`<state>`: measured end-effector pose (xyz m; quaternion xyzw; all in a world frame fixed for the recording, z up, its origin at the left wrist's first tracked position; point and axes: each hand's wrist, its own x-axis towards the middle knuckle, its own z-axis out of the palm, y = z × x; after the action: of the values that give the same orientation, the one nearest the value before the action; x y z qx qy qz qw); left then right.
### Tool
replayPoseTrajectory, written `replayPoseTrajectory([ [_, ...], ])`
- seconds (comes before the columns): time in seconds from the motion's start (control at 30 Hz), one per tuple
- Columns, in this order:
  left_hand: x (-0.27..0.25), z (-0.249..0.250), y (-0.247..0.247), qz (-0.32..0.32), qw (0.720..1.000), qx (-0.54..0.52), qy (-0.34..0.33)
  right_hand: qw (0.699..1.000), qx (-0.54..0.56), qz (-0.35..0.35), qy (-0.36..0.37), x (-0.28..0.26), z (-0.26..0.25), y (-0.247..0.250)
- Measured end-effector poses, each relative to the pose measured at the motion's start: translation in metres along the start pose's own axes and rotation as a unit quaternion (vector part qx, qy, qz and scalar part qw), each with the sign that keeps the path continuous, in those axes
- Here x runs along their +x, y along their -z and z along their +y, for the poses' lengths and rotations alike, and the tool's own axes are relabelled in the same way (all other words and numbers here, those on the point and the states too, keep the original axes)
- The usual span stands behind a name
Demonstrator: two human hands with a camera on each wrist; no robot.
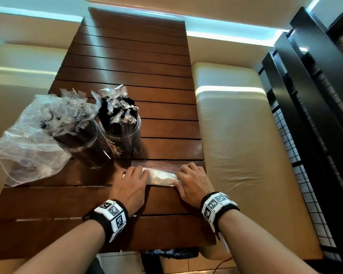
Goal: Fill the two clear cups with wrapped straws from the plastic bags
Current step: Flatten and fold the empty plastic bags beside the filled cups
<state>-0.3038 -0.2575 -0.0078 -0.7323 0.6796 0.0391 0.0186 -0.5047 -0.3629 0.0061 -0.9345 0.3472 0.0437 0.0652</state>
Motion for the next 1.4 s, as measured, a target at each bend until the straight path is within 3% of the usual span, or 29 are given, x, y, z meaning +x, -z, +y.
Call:
replayPoseTrajectory([
  [0.1, -0.006, 0.001, 0.004, -0.011, 1.0, -0.023, 0.002, 1.0, 0.015, -0.018, -0.005, -0.003, -0.002, 0.001],
  [0.2, -0.005, 0.009, 0.006, 0.025, 0.98, -0.156, 0.12, 0.996, 0.051, -0.068, -0.015, -0.005, -0.009, 0.006],
  [0.27, -0.001, 0.015, 0.008, 0.032, 0.94, -0.264, 0.213, 0.992, 0.067, -0.104, -0.009, -0.01, -0.014, 0.006],
  [0.37, 0.012, 0.019, 0.016, -0.038, 0.845, -0.412, 0.34, 0.99, 0.075, -0.115, 0.022, -0.02, -0.022, 0.0],
  [0.43, 0.018, 0.022, 0.013, -0.064, 0.805, -0.461, 0.369, 0.99, 0.086, -0.109, 0.026, -0.024, -0.026, -0.002],
  [0.53, 0.023, 0.028, 0.008, -0.061, 0.781, -0.508, 0.358, 0.99, 0.091, -0.101, 0.032, -0.028, -0.025, -0.007],
  [0.6, 0.026, 0.028, 0.009, -0.05, 0.797, -0.506, 0.324, 0.989, 0.107, -0.096, 0.029, -0.03, -0.024, -0.008],
  [0.73, 0.023, 0.026, 0.015, 0.02, 0.918, -0.353, 0.178, 0.988, 0.129, -0.088, 0.015, -0.03, -0.029, -0.004],
  [0.77, 0.019, 0.027, 0.014, 0.039, 0.937, -0.319, 0.134, 0.988, 0.132, -0.084, 0.014, -0.028, -0.029, -0.004],
  [0.9, 0.003, 0.022, 0.002, 0.002, 0.962, -0.27, -0.042, 0.987, 0.129, -0.094, 0.014, -0.024, -0.029, -0.008],
  [1.07, -0.014, 0.007, 0.002, -0.09, 0.968, -0.185, -0.144, 0.981, 0.181, -0.055, -0.048, -0.027, -0.033, -0.011],
  [1.17, -0.018, 0.008, 0.008, -0.121, 0.956, -0.241, -0.111, 0.978, 0.179, -0.065, -0.085, -0.025, -0.035, -0.012],
  [1.27, -0.008, 0.021, 0.011, -0.121, 0.932, -0.341, 0.003, 0.975, 0.195, -0.065, -0.088, -0.022, -0.036, -0.011],
  [1.4, 0.006, 0.029, 0.014, -0.181, 0.912, -0.349, 0.118, 0.978, 0.17, -0.063, -0.099, -0.024, -0.038, -0.014],
])
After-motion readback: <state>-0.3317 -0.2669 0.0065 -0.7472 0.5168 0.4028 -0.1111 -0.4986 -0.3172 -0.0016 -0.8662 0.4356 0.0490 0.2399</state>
